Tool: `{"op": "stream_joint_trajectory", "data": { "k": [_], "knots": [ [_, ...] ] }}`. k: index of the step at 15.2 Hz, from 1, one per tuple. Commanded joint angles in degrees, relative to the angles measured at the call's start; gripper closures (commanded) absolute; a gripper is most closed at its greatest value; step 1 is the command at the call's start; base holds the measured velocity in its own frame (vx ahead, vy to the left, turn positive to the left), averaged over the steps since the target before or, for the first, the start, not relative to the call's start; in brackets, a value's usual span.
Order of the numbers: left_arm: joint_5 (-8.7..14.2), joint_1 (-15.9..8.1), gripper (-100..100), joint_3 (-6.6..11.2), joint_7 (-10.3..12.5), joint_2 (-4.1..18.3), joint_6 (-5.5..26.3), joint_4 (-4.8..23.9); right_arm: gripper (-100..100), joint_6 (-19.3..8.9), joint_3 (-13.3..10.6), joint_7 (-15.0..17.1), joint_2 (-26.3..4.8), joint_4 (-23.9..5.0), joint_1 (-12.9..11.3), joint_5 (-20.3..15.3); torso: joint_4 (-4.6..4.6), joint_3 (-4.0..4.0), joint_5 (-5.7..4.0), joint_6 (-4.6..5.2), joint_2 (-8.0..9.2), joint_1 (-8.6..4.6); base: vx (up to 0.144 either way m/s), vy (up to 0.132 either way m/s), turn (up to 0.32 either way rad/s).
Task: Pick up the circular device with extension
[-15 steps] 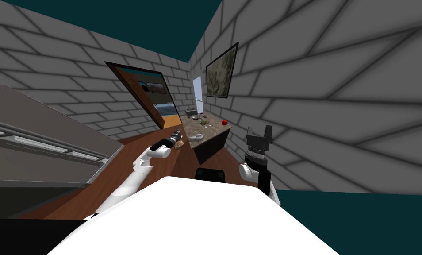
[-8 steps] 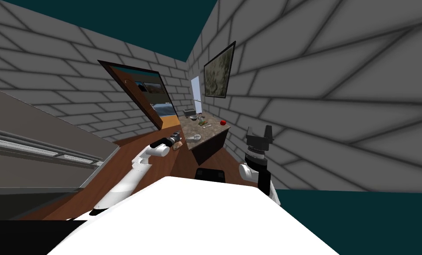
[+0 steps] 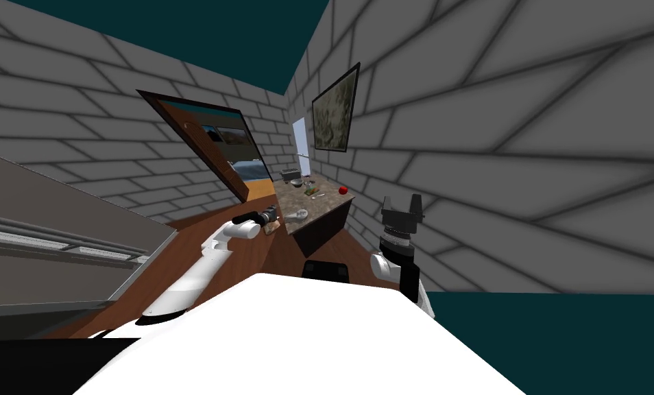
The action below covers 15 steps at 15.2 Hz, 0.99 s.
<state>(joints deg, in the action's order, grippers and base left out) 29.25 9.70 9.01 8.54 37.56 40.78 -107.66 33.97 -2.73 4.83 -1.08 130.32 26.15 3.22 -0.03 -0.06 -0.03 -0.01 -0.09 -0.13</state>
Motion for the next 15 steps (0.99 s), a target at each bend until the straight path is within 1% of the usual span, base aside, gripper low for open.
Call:
{"op": "stream_joint_trajectory", "data": {
  "k": [1,3,4,5,7,8,9,11,12,13,15],
  "knots": [
    [1.7,-1.0,-100,0.29,1.0,1.5,2.9,1.7,0,0.0,0.0,0.0,0.0,0.0,0.0,0.0,0.00,0.00,0.00,0.00,0.00,0.00,0.025,-0.030,-0.059],
    [1.7,-1.0,-100,0.29,1.0,1.5,4.8,1.7,0,0.0,0.0,0.0,0.0,0.0,0.0,0.0,0.00,-0.02,-0.01,0.02,-0.03,-0.04,0.035,-0.042,-0.053],
    [1.7,-1.0,-100,0.29,1.0,1.5,5.1,1.7,0,0.0,0.0,0.0,0.0,0.0,0.0,0.0,0.00,-0.02,-0.01,0.01,-0.03,-0.04,0.021,-0.023,0.003],
    [3.3,-1.9,-100,0.60,2.1,2.9,6.9,3.1,0,0.0,0.0,0.0,0.0,0.0,0.0,0.0,0.00,0.00,0.00,0.00,0.00,-0.01,0.034,-0.036,-0.067],
    [3.3,-1.9,-100,0.60,2.1,2.9,9.2,3.1,0,0.0,0.0,0.0,0.0,0.0,0.0,0.0,-0.01,-0.03,-0.01,0.02,-0.05,-0.05,0.041,-0.039,-0.046],
    [3.3,-1.9,-100,0.60,2.1,2.9,9.3,3.1,0,0.0,0.0,0.0,0.0,0.0,0.0,0.0,-0.01,-0.03,-0.01,0.01,-0.05,-0.04,0.021,-0.019,0.004],
    [4.8,-2.8,-100,0.88,3.1,4.2,11.4,4.5,0,0.0,0.0,0.0,0.0,0.0,0.0,0.0,0.00,-0.01,0.00,0.00,-0.01,0.00,0.033,-0.038,-0.068],
    [4.8,-2.8,-100,0.88,3.1,4.2,13.4,4.5,0,0.0,0.0,0.0,0.0,0.0,0.0,0.0,-0.01,-0.03,-0.01,0.02,-0.06,-0.05,0.041,-0.037,-0.052],
    [4.8,-2.8,-100,0.88,3.1,4.2,13.4,4.5,0,0.0,0.0,0.0,0.0,0.0,0.0,0.0,-0.01,-0.02,-0.01,0.00,-0.05,-0.03,0.019,-0.018,0.008],
    [6.4,-3.6,-100,1.15,4.0,5.5,15.4,5.9,0,0.0,0.0,0.0,0.0,0.0,0.0,0.0,0.00,0.00,0.00,-0.01,0.00,0.01,0.035,-0.034,-0.060],
    [6.4,-3.6,-100,1.15,4.0,5.5,17.4,5.9,0,0.0,0.0,0.0,0.0,0.0,0.0,0.0,-0.01,-0.03,-0.01,0.02,-0.06,-0.04,0.042,-0.036,-0.053]
  ]
}}
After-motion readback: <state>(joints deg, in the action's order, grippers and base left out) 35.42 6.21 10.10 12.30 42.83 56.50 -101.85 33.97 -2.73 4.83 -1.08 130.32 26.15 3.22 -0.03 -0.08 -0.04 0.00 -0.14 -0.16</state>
